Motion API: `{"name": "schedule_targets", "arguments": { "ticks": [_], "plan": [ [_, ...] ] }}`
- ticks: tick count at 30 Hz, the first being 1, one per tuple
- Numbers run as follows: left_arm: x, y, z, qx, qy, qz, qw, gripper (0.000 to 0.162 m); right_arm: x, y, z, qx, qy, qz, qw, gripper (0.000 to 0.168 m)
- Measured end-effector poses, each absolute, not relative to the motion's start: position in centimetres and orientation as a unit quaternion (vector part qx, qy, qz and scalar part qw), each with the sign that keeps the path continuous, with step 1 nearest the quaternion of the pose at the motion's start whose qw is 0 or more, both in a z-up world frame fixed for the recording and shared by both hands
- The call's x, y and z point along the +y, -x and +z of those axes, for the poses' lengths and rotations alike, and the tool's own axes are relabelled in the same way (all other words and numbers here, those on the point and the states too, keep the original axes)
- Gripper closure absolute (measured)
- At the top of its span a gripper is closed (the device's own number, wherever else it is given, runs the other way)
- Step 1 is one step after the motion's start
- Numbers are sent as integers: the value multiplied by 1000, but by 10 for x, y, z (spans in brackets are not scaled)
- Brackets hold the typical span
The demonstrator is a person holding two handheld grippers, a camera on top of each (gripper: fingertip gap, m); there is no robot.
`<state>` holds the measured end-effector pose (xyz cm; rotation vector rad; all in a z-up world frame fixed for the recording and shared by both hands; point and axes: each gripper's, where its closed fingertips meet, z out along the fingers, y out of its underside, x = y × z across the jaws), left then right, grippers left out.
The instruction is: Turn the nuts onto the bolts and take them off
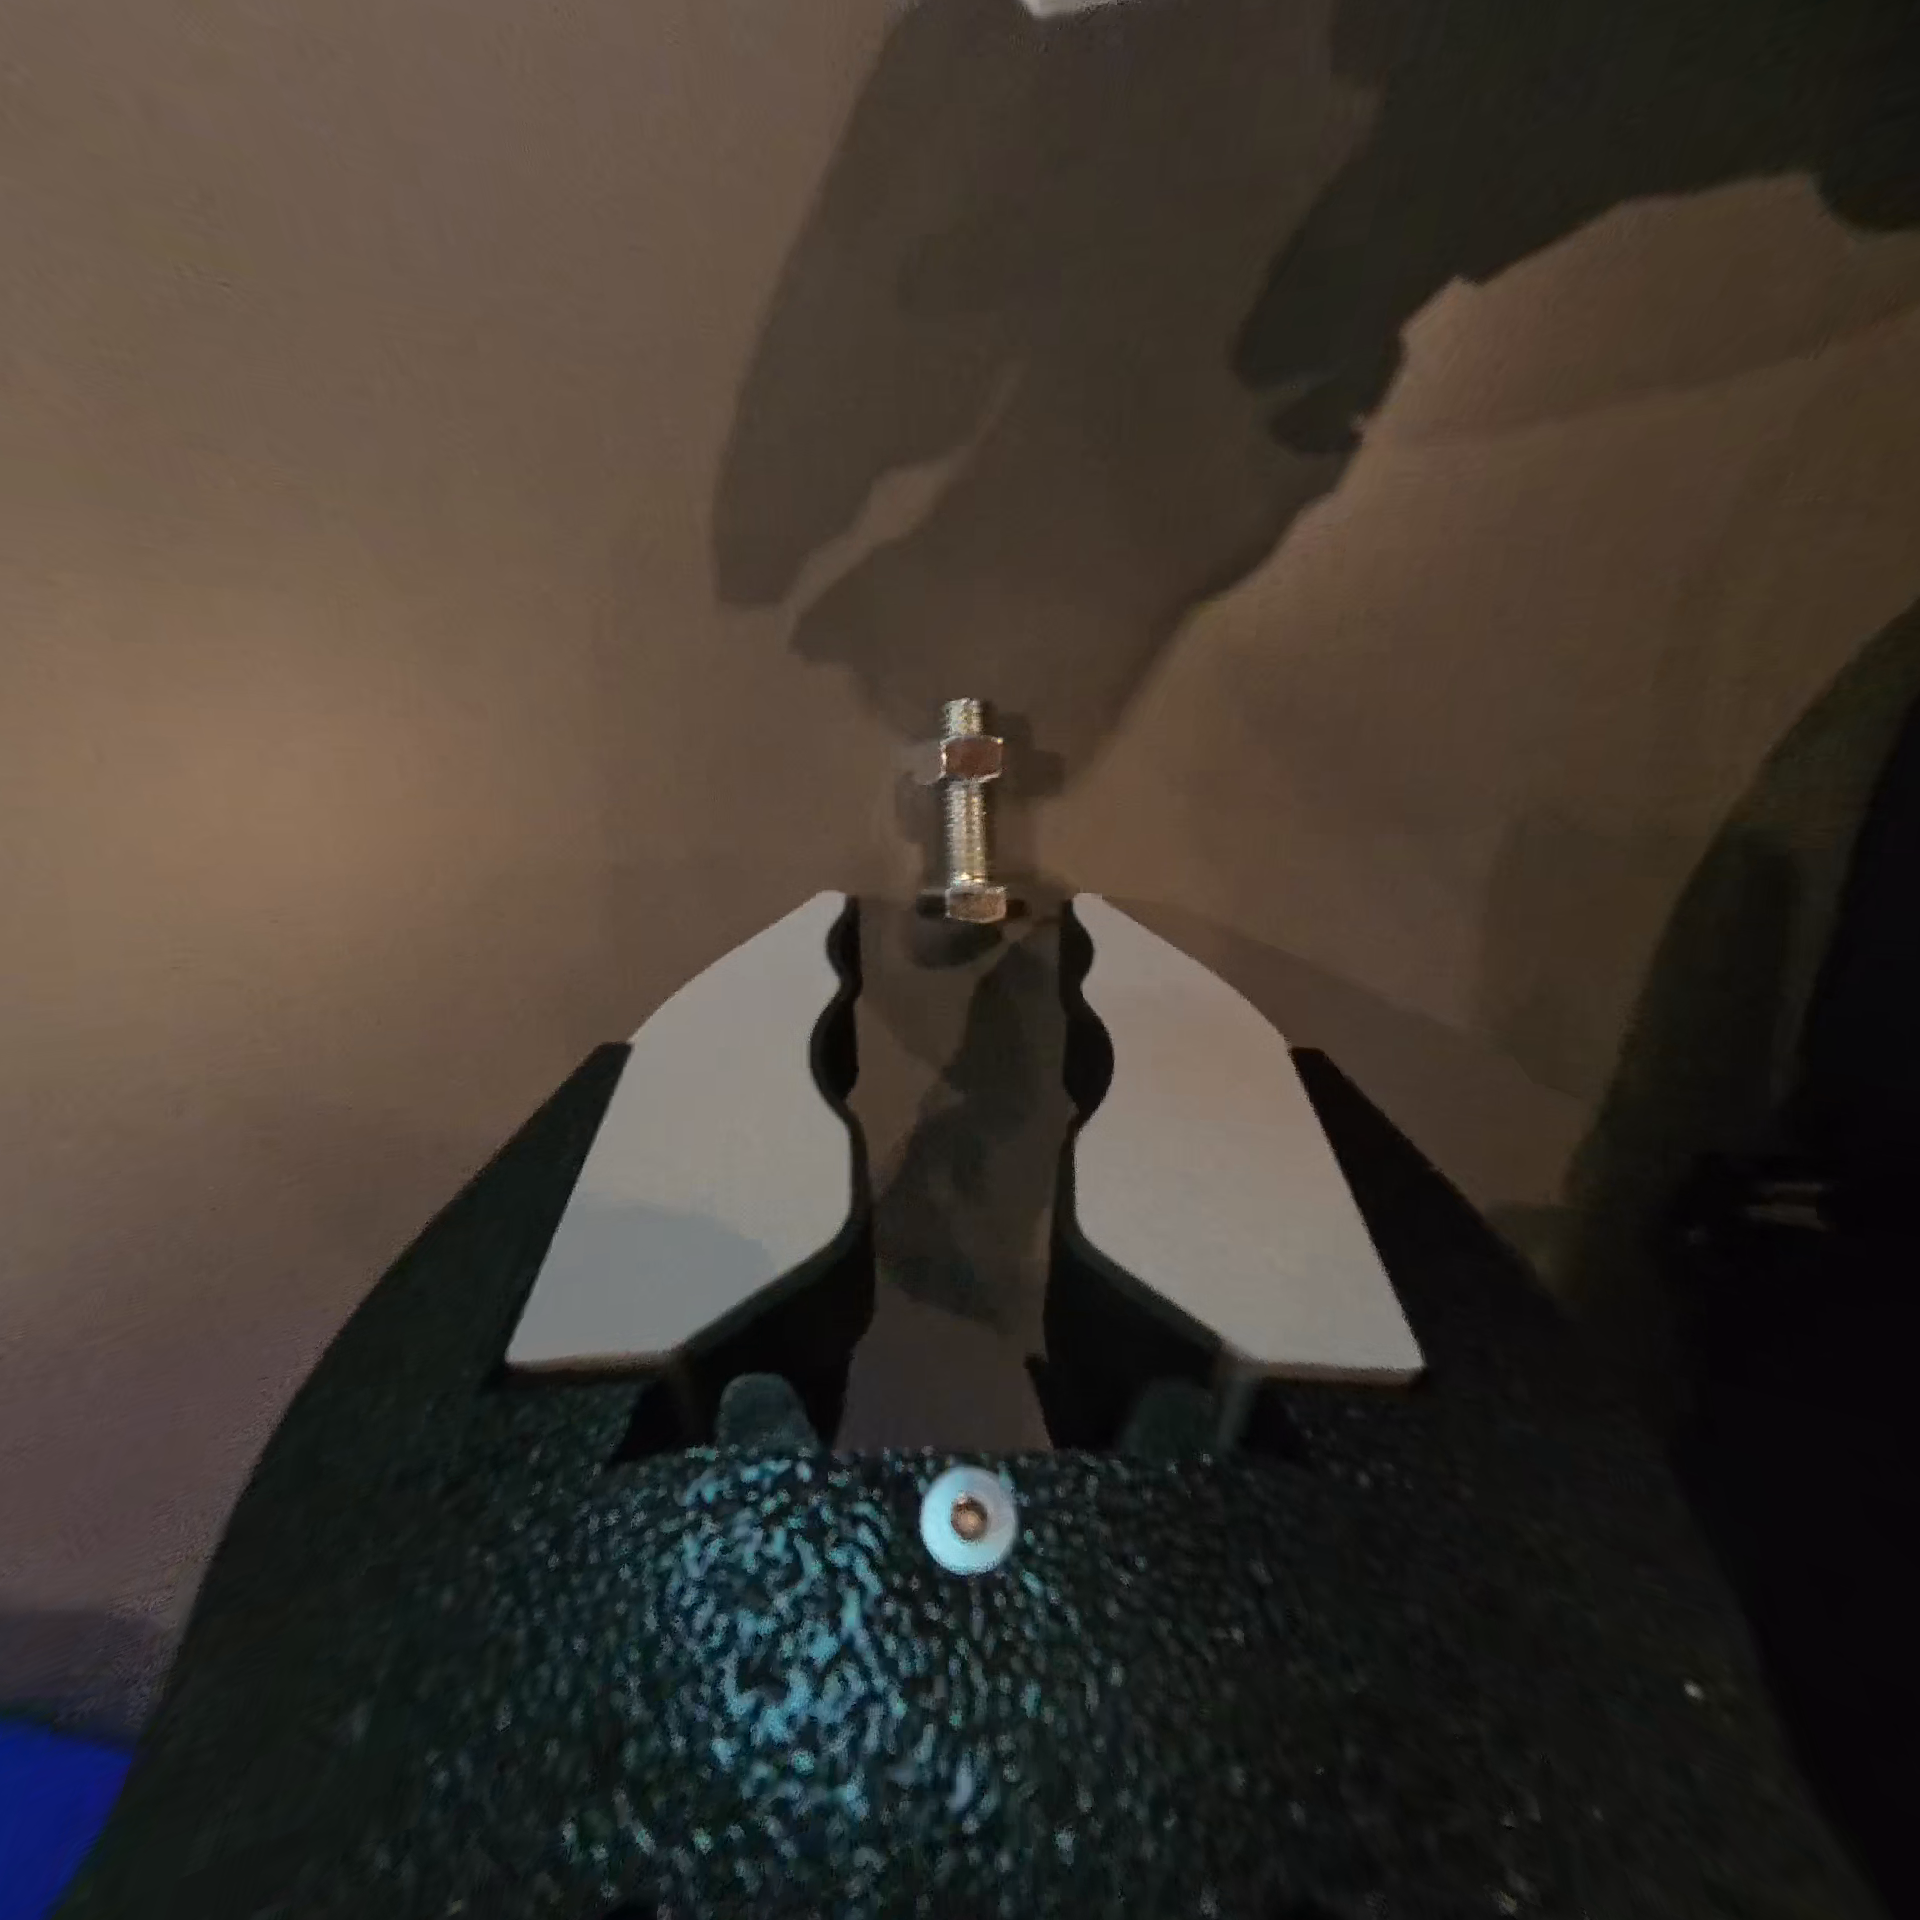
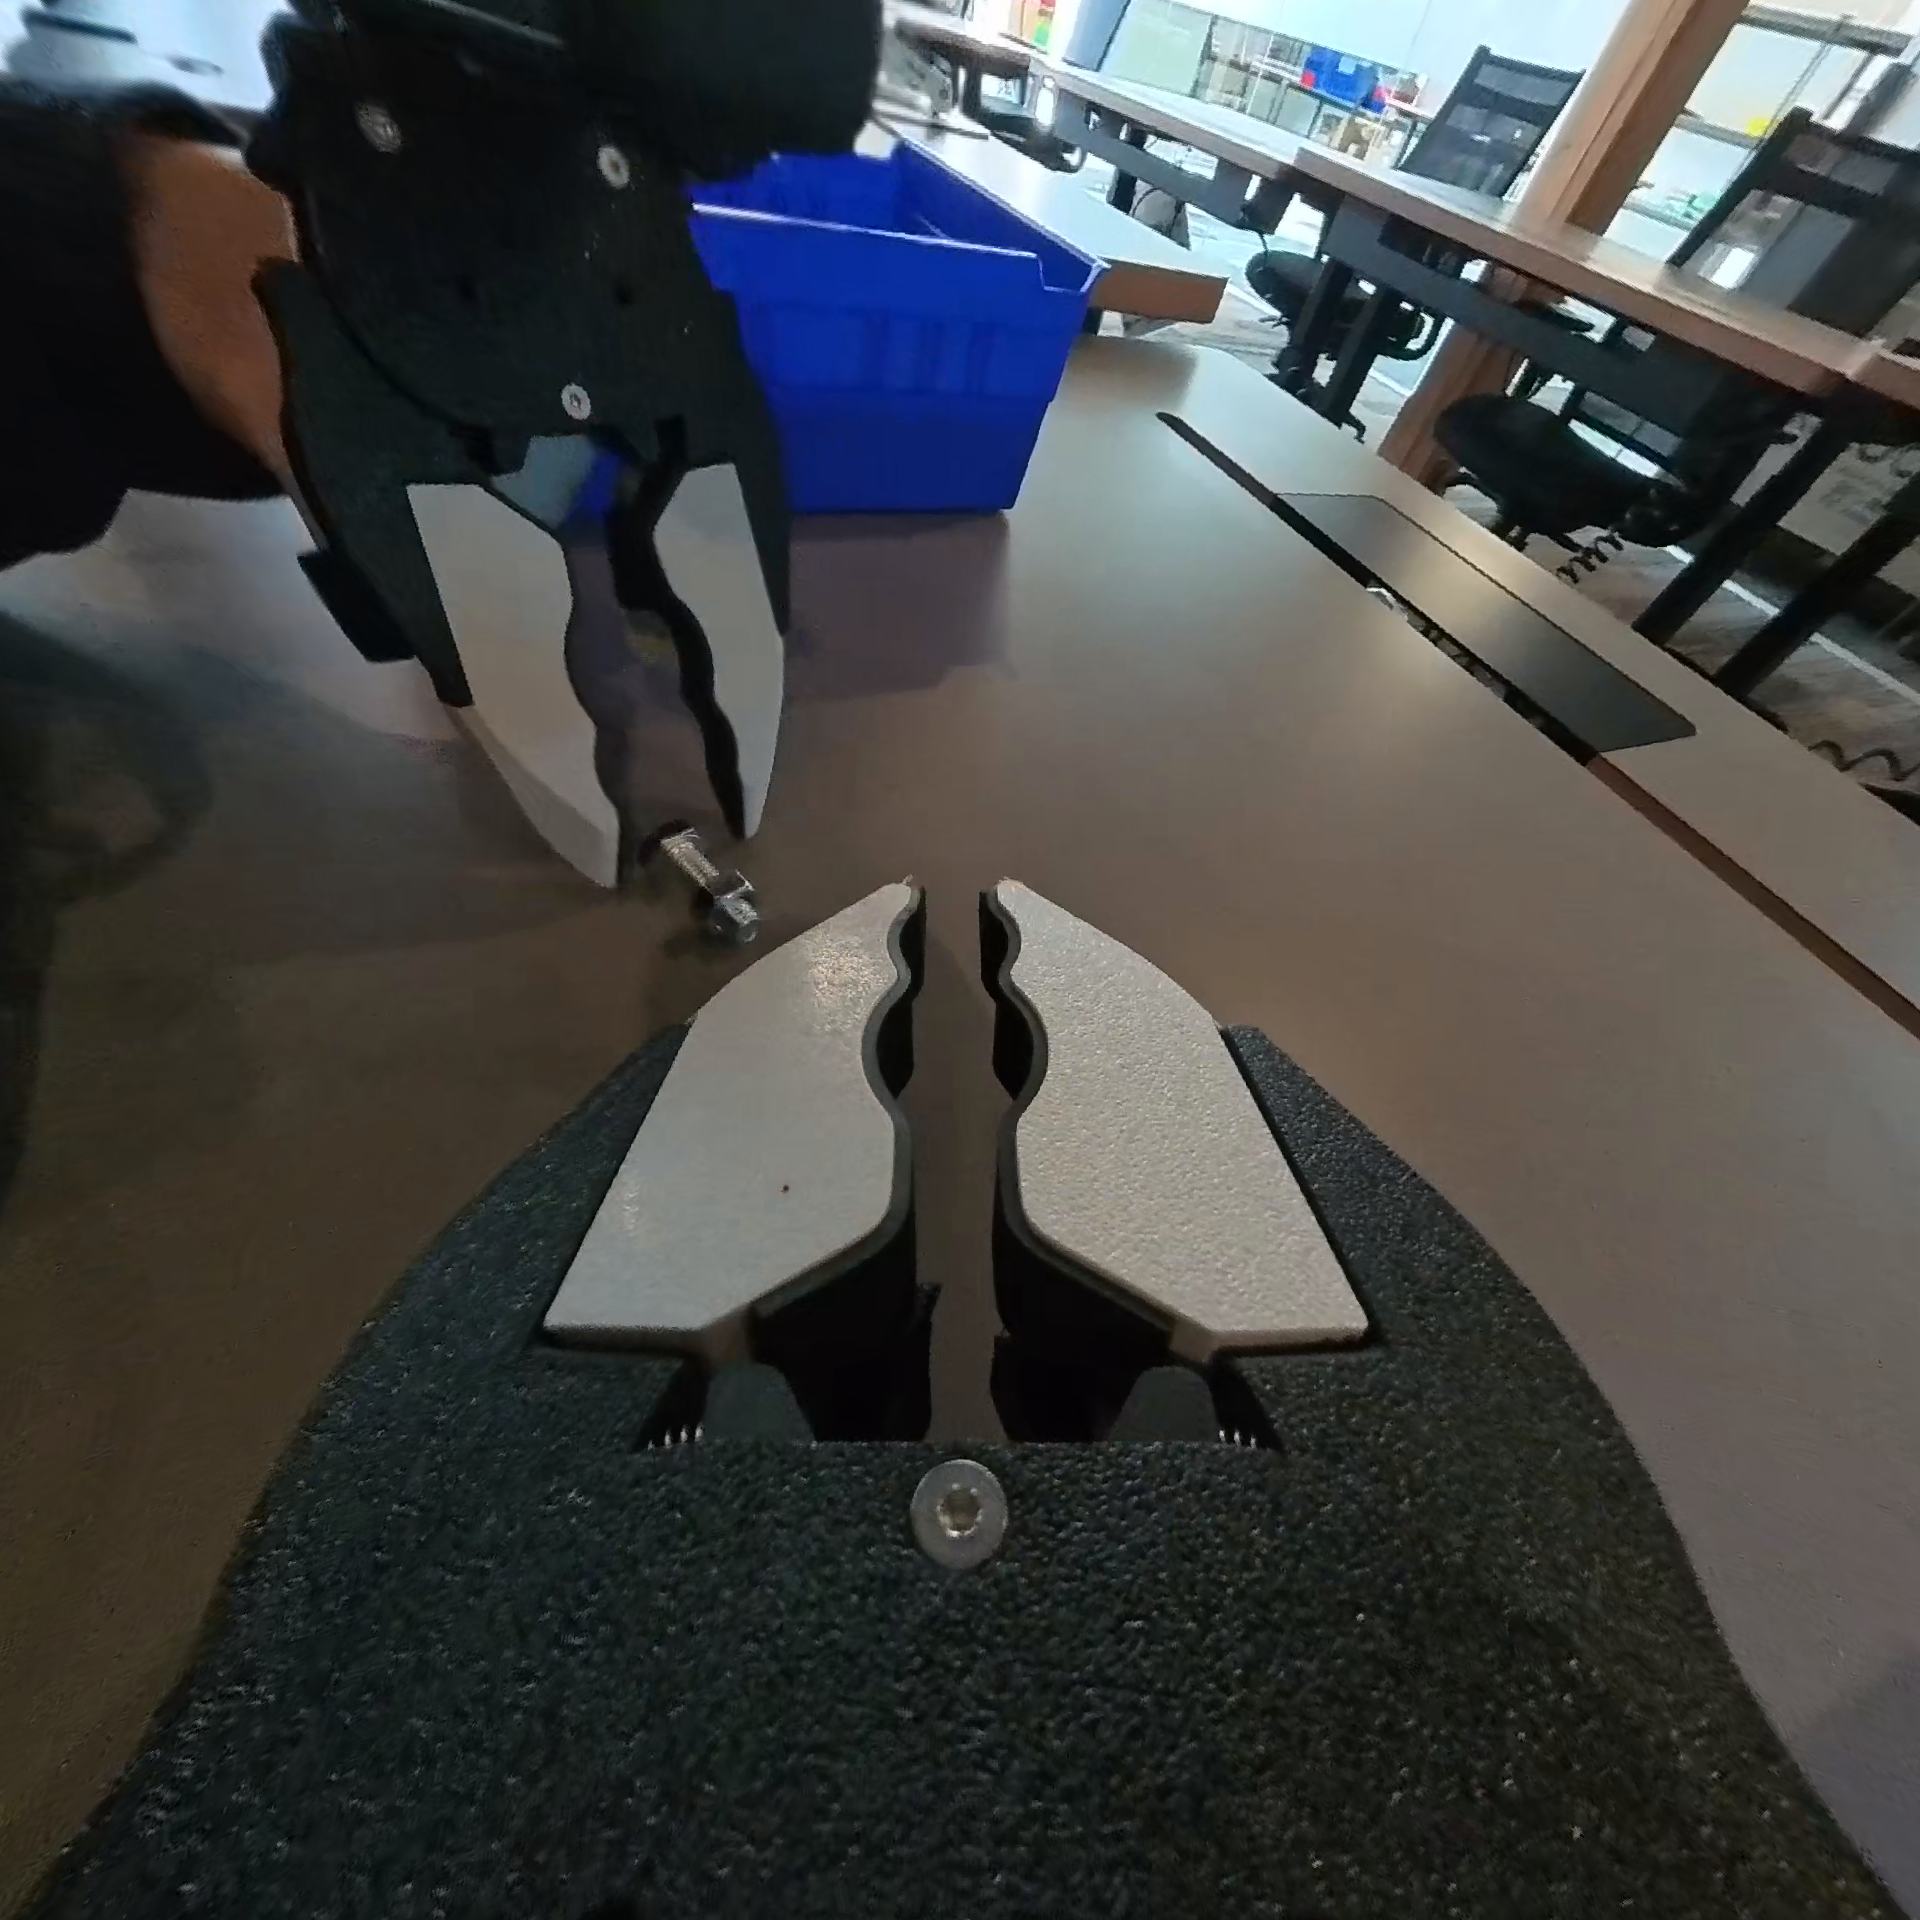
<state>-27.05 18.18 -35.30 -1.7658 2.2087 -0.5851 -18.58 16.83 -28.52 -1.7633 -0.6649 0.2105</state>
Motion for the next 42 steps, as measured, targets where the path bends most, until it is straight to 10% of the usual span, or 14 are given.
{"name": "schedule_targets", "arguments": {
  "ticks": [1, 18, 42],
  "plan": [
    [181, 270, -353, 759, 604, -203, 133, 129, 168, 186, -285, -284, 755, 92, 584, 158],
    [174, 217, -340, 787, 429, -280, 343, 144, 156, 209, -299, -316, 751, 251, 523, 129],
    [160, 220, -349, 817, 370, -319, 305, 144, 142, 227, -330, -332, 801, 309, 390, 117]
  ]
}}
